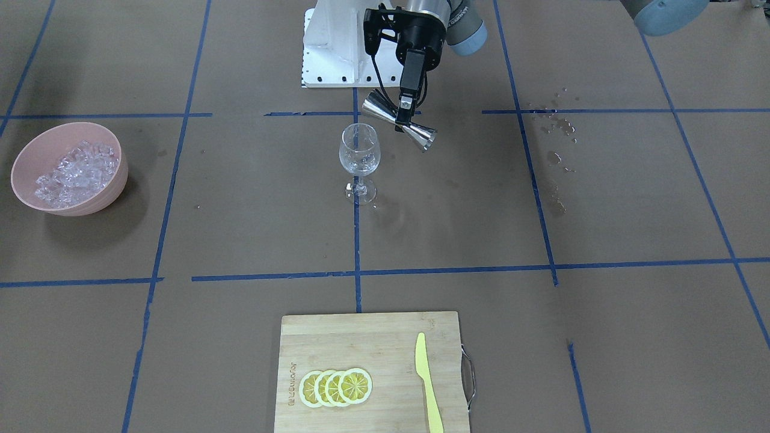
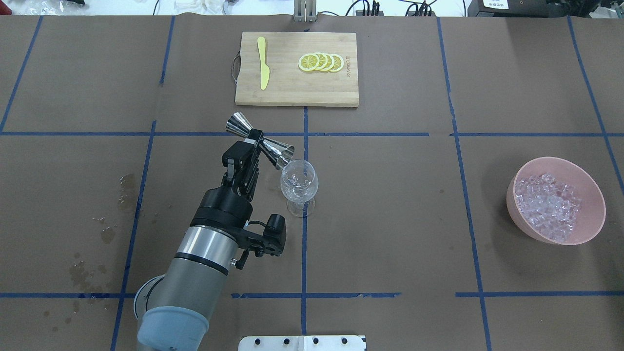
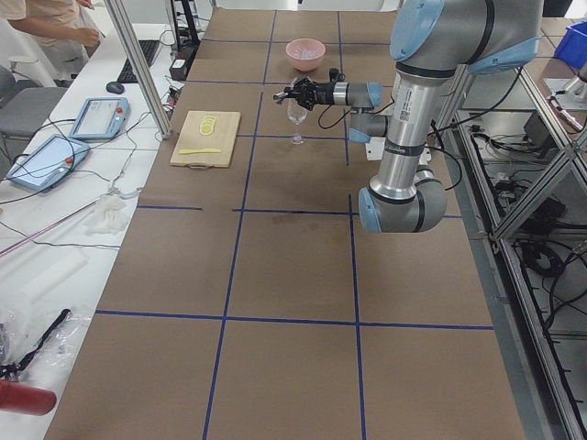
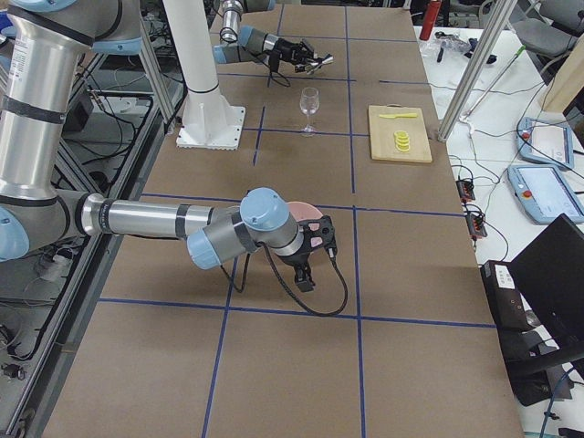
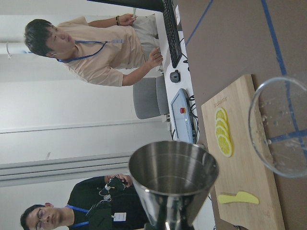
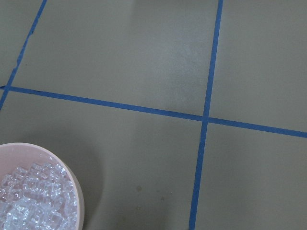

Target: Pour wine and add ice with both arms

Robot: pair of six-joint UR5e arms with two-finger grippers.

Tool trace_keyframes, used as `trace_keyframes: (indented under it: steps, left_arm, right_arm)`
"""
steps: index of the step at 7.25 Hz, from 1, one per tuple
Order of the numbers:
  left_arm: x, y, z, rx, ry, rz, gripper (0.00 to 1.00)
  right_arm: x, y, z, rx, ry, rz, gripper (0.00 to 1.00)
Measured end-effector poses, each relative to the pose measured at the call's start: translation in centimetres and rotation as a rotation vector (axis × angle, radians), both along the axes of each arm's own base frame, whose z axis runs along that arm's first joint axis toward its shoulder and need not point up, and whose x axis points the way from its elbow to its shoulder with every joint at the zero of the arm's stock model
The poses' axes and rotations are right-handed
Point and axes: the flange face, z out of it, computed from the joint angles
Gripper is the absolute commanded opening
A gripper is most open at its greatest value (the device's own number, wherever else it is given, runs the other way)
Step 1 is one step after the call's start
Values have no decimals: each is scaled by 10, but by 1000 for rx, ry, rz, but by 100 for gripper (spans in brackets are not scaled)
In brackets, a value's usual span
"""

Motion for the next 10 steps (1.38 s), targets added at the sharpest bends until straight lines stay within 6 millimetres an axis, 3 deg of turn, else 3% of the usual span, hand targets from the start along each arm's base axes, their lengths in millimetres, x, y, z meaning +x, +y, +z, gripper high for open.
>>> trace_keyframes:
  steps: [2, 5, 7, 9, 10]
  left_arm:
    - [-22, -1, 23, 29, 109, 26, 0]
    - [-59, 3, 86, 53, 206, 66, 0]
    - [-98, 12, 155, 53, 289, 125, 0]
    - [-154, 25, 227, 20, 444, 200, 0]
    - [-177, 30, 252, -21, 556, 245, 0]
  right_arm:
    - [0, 0, 0, -1, 0, 1, 100]
    - [0, 0, 9, -21, -4, 0, 100]
    - [0, 0, 12, -28, -5, 0, 100]
    - [0, 0, 16, -35, -5, 0, 100]
    - [0, 0, 17, -36, -6, -1, 100]
